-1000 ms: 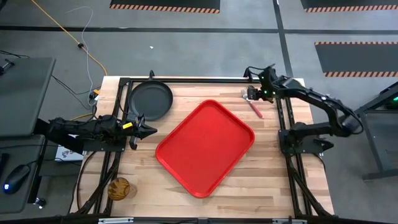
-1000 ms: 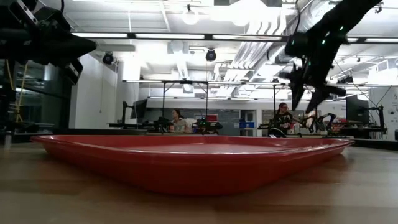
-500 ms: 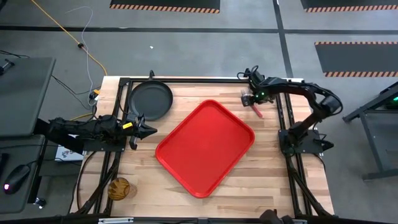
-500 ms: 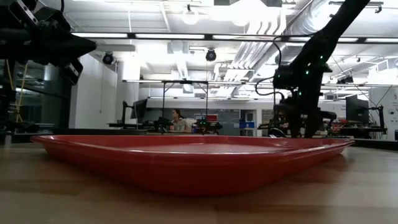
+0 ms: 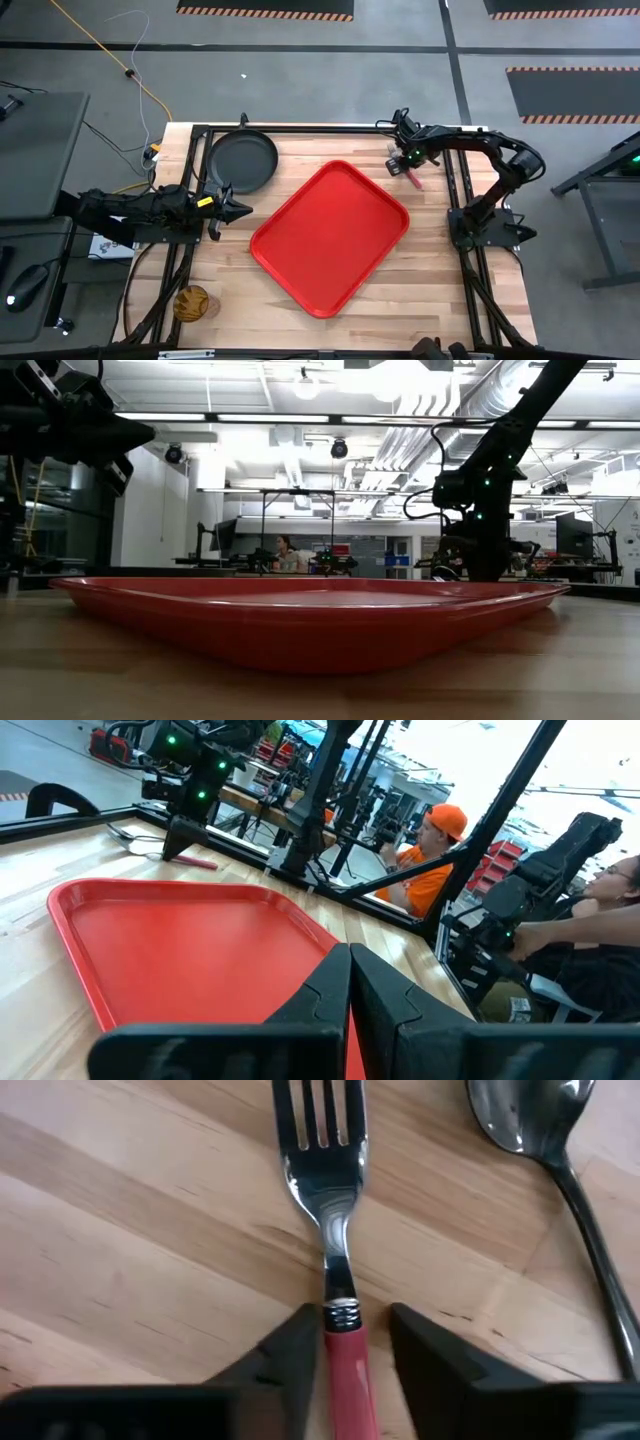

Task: Pick and place plate/cup/fork/spoon on tray
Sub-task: Put the pink fork on the right side of the serving tray

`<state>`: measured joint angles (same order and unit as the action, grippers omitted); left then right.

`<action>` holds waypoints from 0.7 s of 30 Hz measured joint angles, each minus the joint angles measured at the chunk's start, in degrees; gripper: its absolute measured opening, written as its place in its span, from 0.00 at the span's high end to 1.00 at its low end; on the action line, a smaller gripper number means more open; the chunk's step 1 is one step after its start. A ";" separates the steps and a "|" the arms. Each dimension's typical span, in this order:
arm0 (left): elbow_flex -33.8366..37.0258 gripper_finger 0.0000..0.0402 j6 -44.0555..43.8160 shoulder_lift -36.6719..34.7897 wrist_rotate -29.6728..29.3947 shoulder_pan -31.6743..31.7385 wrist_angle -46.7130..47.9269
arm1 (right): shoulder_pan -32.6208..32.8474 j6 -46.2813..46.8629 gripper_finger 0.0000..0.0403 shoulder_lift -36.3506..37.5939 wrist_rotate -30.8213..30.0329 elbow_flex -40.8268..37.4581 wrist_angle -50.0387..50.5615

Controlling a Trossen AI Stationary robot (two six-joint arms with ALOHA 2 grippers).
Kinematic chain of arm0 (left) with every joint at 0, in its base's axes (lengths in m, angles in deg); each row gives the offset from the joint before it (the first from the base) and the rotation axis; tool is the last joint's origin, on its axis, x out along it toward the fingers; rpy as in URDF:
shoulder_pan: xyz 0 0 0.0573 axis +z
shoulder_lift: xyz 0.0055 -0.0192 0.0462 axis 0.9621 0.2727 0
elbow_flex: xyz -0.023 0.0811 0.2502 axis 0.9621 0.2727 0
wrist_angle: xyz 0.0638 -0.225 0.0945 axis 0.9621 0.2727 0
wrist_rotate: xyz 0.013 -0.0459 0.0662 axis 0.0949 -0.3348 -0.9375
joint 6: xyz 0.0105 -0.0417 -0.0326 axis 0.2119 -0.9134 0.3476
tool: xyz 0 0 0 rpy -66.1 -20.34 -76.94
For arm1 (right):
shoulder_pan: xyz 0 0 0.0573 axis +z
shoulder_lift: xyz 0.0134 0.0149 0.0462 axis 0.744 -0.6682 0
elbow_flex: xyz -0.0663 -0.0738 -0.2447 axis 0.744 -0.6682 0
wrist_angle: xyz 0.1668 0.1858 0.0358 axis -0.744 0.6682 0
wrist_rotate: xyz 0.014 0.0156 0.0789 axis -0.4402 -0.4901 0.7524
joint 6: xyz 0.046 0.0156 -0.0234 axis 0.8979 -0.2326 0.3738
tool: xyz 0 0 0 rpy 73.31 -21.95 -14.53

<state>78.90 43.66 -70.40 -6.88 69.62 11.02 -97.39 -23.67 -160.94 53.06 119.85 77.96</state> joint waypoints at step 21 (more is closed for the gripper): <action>0.00 1.00 -0.02 -0.01 0.02 0.01 0.00 | 12.30 12.94 0.96 20.13 5.45 -0.31 3.81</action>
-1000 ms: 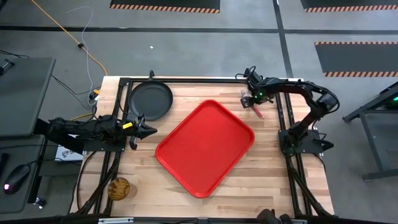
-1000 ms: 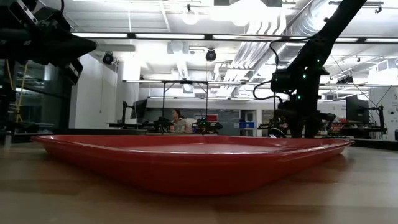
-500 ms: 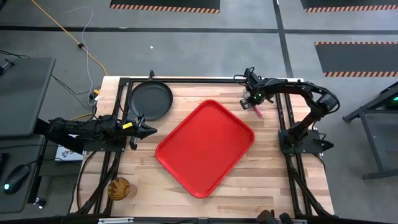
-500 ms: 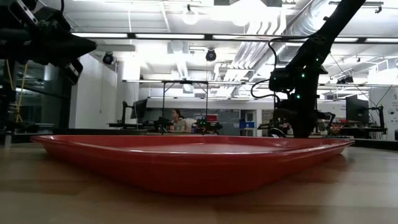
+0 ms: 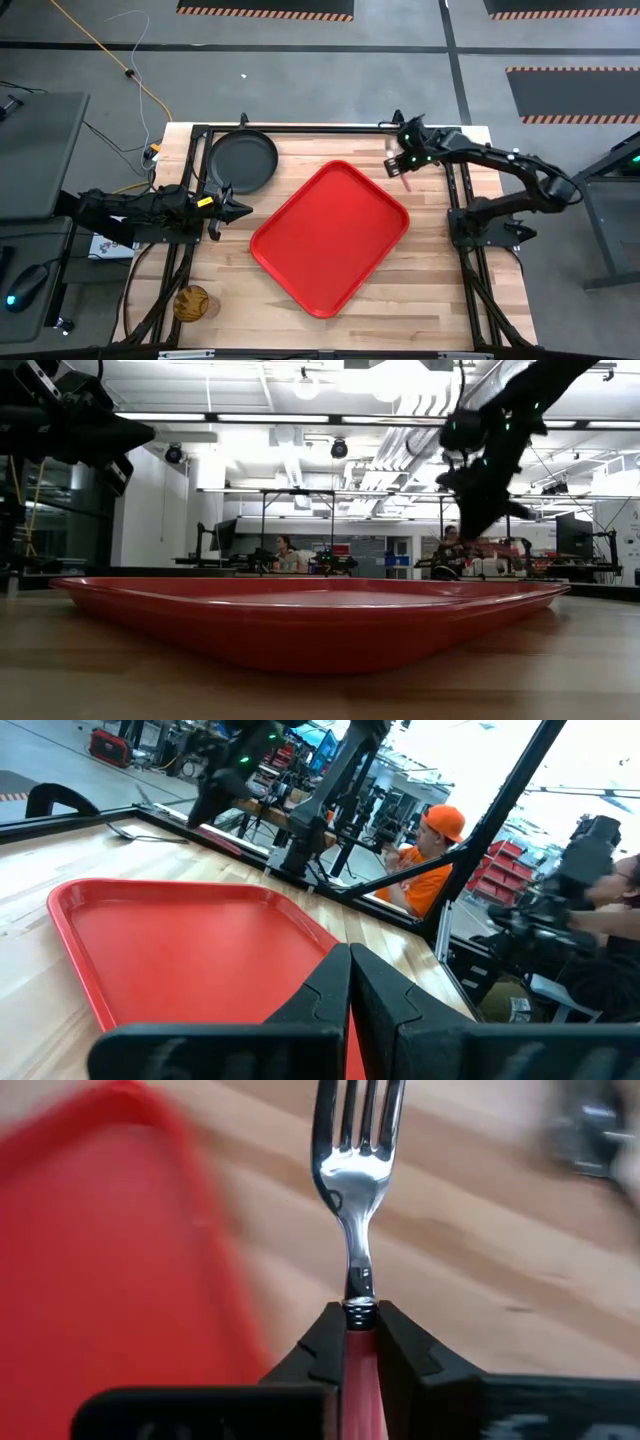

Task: Pick and place plate/cup/fork/spoon on tray
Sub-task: Put the pink fork on the right side of the serving tray

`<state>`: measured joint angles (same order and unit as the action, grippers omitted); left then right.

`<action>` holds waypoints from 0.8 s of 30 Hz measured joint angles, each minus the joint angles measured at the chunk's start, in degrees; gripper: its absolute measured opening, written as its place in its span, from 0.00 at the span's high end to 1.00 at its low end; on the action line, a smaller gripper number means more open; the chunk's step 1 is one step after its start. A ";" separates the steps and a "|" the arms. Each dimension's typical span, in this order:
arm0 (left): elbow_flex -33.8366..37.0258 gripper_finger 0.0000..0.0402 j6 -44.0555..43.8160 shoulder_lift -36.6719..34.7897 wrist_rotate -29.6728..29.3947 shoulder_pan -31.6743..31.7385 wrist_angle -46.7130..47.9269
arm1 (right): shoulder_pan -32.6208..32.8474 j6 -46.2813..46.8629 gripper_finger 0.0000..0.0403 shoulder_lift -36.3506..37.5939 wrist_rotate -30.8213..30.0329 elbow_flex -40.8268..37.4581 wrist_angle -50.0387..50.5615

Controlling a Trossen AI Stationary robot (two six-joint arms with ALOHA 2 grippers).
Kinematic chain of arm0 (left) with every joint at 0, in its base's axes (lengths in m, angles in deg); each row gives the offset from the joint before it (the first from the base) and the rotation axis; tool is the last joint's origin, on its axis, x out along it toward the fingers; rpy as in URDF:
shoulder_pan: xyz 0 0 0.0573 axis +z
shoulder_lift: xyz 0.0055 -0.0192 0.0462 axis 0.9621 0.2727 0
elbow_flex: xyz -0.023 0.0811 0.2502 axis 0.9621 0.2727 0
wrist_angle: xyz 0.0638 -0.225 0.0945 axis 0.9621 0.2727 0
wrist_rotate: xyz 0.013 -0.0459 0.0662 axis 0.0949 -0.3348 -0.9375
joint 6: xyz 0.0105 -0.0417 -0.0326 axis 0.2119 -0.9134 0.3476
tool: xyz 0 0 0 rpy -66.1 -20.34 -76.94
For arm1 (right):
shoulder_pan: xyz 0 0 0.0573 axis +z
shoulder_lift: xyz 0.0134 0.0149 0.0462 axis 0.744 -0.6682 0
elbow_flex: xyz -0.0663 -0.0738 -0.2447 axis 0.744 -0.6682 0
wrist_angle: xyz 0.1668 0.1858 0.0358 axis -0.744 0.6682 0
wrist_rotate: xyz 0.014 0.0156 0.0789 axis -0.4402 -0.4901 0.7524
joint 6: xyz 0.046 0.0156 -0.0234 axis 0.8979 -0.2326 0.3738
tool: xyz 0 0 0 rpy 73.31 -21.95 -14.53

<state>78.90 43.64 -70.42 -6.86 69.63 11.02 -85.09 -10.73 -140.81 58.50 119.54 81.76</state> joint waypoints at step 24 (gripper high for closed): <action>0.01 1.00 0.00 0.01 0.00 0.01 0.00 | 25.17 1.46 0.97 -32.15 -6.48 25.88 12.47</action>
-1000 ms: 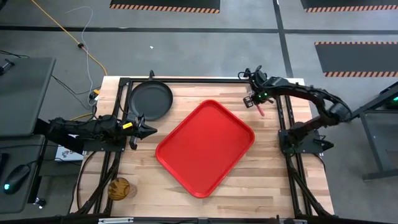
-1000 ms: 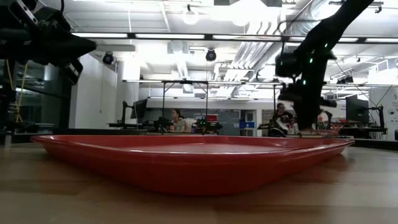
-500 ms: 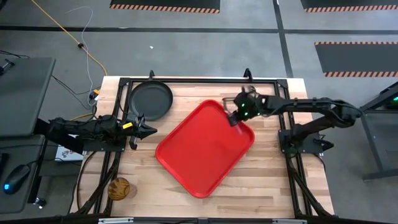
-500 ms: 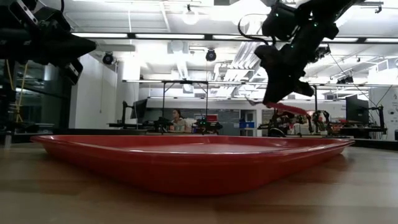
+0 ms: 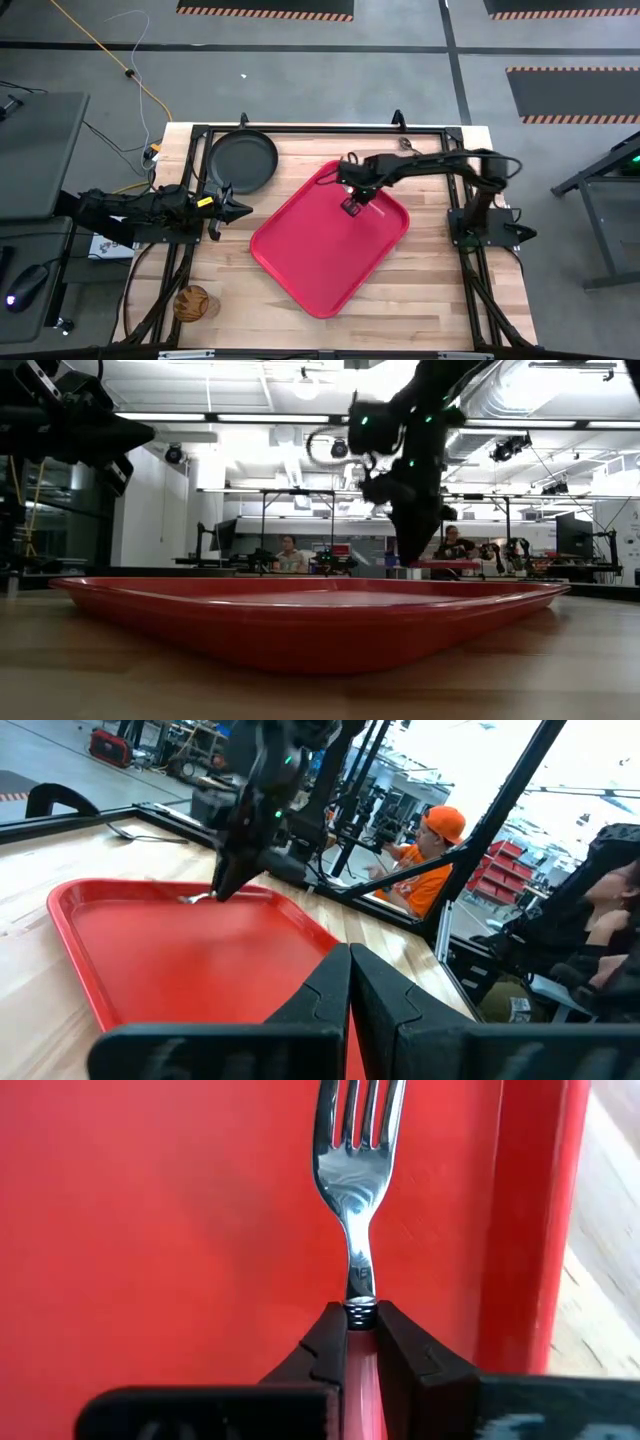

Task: Pick and place plate/cup/fork/spoon on tray
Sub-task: Put the pink fork on the right side of the serving tray

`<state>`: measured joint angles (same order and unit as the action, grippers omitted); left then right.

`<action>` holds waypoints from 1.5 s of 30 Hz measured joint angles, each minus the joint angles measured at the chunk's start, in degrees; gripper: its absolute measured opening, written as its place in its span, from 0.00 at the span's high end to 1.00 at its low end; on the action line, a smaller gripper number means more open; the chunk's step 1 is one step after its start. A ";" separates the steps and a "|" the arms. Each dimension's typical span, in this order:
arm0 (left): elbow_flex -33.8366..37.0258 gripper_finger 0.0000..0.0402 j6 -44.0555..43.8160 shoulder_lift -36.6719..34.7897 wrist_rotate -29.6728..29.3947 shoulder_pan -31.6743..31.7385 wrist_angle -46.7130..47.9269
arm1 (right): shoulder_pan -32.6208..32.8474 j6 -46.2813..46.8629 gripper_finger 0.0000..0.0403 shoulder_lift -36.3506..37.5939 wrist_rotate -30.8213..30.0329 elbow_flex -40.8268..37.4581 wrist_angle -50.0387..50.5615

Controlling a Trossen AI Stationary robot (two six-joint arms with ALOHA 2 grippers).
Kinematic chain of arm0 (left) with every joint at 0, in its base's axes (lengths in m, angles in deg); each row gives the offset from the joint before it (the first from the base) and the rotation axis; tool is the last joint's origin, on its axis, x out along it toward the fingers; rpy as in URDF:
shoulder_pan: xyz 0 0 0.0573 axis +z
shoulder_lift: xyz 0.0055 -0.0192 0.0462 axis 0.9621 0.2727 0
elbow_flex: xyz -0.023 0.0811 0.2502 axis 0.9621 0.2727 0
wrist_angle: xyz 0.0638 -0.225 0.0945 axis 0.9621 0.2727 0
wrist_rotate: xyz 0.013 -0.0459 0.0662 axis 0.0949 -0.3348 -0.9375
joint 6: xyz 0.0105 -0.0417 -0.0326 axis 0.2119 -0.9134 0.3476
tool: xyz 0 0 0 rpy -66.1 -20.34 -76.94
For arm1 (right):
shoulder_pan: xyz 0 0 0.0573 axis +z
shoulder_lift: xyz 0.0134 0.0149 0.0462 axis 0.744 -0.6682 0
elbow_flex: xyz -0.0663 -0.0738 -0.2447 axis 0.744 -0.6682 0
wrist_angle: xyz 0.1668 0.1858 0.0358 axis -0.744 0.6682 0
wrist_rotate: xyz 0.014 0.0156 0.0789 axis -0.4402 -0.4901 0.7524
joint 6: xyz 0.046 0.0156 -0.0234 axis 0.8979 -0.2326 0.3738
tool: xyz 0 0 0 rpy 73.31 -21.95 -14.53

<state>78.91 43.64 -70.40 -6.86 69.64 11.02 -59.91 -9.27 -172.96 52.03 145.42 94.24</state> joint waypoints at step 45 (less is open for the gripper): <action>-0.01 1.00 0.00 0.00 -0.02 -0.01 0.00 | 0.33 1.31 0.85 -7.39 0.40 1.44 0.85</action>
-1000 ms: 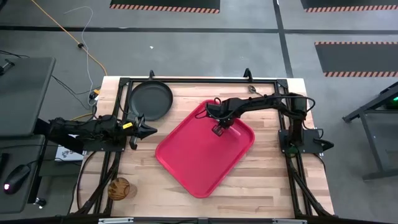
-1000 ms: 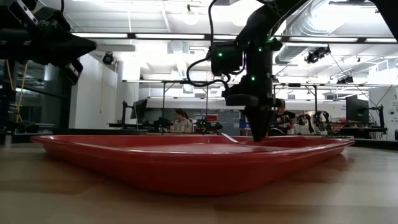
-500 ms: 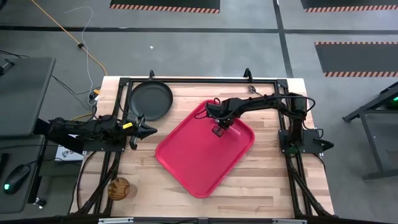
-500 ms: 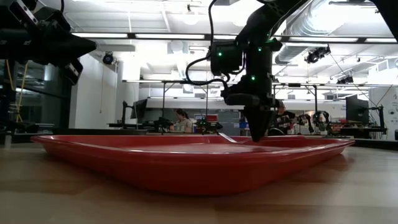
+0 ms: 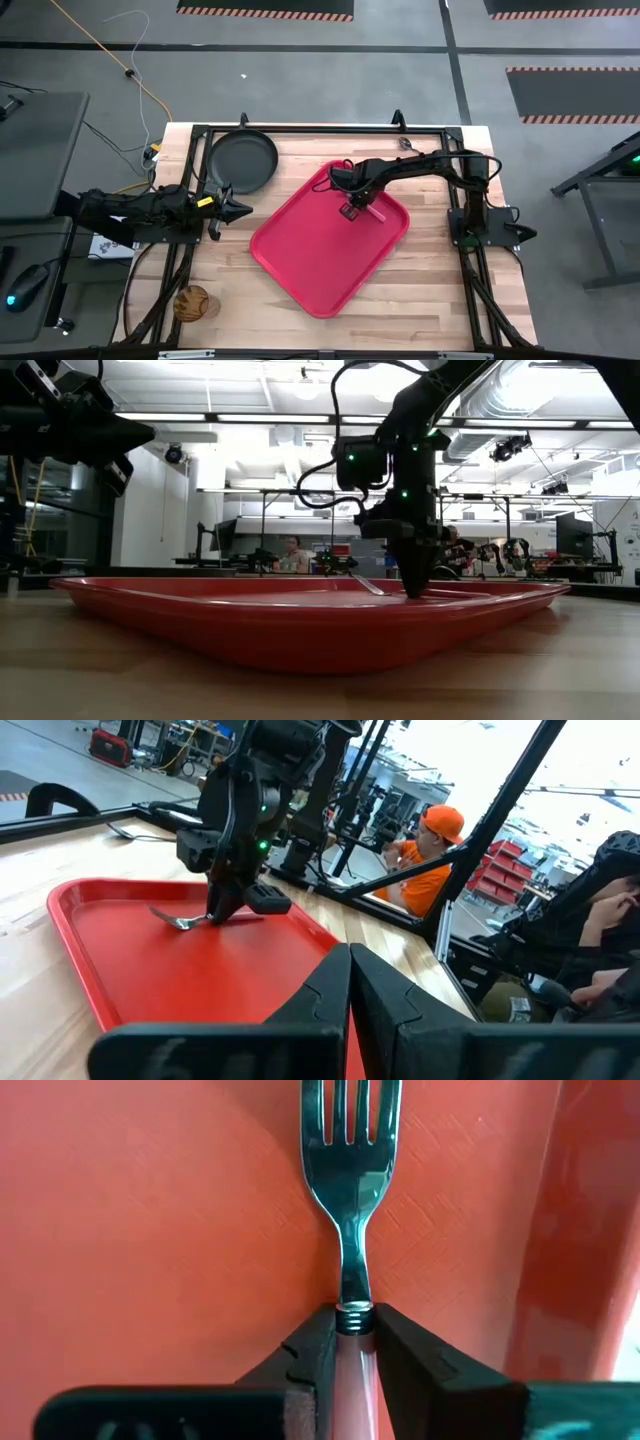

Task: Pick and place plate/cup/fork/spoon on tray
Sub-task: Put the pink fork on the right side of the serving tray

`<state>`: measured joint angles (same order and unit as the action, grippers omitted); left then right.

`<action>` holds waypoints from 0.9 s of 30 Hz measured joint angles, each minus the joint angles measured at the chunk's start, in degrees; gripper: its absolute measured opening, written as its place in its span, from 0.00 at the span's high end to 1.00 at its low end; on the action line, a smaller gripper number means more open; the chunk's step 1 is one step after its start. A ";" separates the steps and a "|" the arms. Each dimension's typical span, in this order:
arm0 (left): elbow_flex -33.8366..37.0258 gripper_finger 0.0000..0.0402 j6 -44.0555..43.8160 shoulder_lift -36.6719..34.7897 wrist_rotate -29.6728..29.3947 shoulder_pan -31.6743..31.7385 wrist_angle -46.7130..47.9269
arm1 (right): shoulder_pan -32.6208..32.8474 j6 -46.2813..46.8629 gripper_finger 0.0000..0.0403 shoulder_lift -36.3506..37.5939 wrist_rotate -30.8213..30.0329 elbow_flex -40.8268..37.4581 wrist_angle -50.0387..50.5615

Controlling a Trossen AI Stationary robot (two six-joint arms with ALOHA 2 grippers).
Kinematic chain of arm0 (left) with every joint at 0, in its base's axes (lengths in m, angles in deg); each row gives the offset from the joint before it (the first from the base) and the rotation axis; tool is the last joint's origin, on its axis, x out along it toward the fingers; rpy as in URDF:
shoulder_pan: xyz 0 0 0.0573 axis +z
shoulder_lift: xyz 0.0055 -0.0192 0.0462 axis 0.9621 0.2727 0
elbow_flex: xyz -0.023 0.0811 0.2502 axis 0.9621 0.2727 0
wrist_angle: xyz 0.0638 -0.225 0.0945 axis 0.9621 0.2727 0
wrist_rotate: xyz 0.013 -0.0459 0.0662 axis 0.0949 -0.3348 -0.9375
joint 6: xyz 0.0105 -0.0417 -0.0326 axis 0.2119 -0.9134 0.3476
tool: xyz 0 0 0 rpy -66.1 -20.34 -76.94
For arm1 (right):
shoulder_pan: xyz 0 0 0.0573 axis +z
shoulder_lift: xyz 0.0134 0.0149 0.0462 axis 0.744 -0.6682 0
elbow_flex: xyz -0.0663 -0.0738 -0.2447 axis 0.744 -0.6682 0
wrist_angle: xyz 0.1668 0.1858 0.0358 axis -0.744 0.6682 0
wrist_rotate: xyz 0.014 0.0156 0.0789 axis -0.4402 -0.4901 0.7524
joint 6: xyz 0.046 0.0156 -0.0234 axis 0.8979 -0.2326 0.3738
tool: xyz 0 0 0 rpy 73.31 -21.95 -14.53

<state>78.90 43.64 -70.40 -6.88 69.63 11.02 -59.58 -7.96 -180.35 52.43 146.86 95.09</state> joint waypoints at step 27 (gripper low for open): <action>0.01 1.00 0.01 0.00 0.02 -0.01 0.00 | -0.26 -4.38 0.51 -0.84 1.96 6.14 3.36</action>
<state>78.91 43.64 -70.40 -6.87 69.62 11.02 -59.84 -12.34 -181.19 54.39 153.00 98.45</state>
